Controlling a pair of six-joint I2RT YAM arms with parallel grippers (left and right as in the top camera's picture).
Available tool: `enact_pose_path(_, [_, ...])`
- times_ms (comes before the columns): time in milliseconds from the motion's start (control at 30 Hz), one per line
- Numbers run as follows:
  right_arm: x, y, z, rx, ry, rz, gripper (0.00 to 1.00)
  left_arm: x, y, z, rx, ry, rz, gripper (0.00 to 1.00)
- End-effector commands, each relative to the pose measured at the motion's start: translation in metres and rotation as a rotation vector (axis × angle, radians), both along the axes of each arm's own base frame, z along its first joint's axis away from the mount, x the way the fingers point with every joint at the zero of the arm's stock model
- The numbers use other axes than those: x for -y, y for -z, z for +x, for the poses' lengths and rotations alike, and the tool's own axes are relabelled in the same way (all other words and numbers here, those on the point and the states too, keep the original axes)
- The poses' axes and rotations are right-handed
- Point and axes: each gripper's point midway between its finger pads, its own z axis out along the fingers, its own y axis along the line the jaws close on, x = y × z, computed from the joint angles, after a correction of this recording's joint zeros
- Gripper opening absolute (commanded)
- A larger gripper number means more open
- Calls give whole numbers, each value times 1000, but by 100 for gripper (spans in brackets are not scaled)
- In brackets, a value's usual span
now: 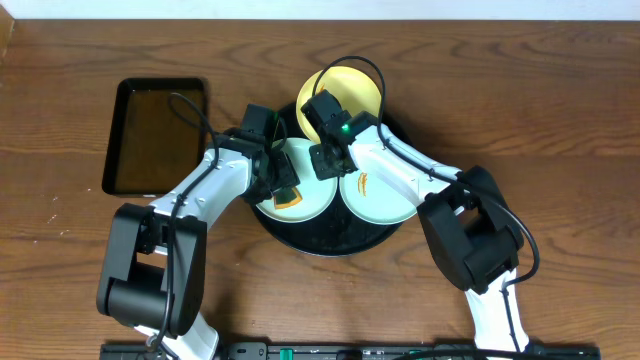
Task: Clean dirty plates on tray and stack at the side
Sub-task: 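Scrub the left green plate with the sponge in the left gripper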
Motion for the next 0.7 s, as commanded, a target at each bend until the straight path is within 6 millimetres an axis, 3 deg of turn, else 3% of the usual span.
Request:
enact_pose_path(0, [-1,10,-3,-8,-10,-15,1,-3,3,0,1,1,14,58])
enact_pose_path(100, [-1,10,-3,-8,-10,-15,1,-2,3,1,4,2,12,47])
enact_pose_path(367, [-1,10,-3,-7,-10,-14,1,5,2,2,14,18,-1,36])
enact_pose_path(467, [-2,10,-2,-5,-11,-13,1,6,2,2,18,21,-2,26])
enact_pose_path(567, [-2,10,-2,-5,-10,-13,1,7,-1,4,27,20,-8,8])
enact_pose_path(667, [-1,10,-2,-5,-10,-13,1,17,-12,6,46,34,-64,8])
